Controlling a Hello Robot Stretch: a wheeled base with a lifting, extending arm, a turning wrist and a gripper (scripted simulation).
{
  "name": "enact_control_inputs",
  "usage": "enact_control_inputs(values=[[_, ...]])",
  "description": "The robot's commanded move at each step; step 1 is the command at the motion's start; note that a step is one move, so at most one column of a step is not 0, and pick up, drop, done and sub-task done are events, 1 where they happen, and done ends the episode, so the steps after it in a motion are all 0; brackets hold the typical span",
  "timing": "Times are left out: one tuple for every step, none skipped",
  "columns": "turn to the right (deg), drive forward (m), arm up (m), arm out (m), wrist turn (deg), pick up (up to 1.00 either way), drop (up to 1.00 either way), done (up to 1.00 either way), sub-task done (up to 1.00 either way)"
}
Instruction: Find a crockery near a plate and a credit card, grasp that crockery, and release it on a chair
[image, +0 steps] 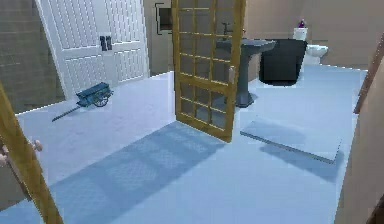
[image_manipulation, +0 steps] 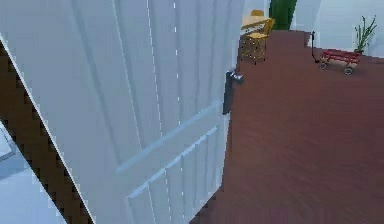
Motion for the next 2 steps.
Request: enact_control_inputs(values=[[0.0, 1.0, 0.0, 0.0, 0.0, 0.0, 0.0, 0.0, 0.0], [0.0, 0.15, 0.0, 0.0, 0.0, 0.0, 0.0, 0.0, 0.0]])
